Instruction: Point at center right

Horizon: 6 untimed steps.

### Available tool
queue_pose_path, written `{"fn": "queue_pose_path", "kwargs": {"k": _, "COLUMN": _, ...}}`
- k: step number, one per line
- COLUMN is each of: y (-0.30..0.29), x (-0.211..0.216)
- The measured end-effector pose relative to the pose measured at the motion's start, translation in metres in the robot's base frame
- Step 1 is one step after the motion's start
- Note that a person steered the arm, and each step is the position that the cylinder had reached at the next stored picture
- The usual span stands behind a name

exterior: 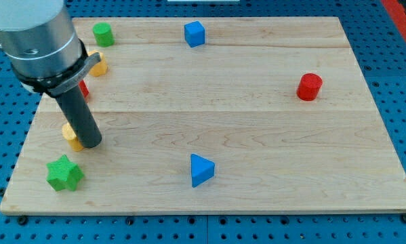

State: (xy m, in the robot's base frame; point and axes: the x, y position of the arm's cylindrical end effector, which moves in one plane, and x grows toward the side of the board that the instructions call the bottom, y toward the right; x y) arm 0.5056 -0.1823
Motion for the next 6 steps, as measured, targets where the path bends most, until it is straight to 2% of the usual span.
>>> {"fn": "queue_pose_path", "kwargs": {"k": 2, "y": -0.002, "x": -0.002}}
{"fn": "queue_pose_path", "kwargs": {"k": 3, "y": 0.037, "x": -0.002}}
{"fn": "queue_pose_path", "kwargs": {"k": 6, "y": 0.29, "x": -0.002}}
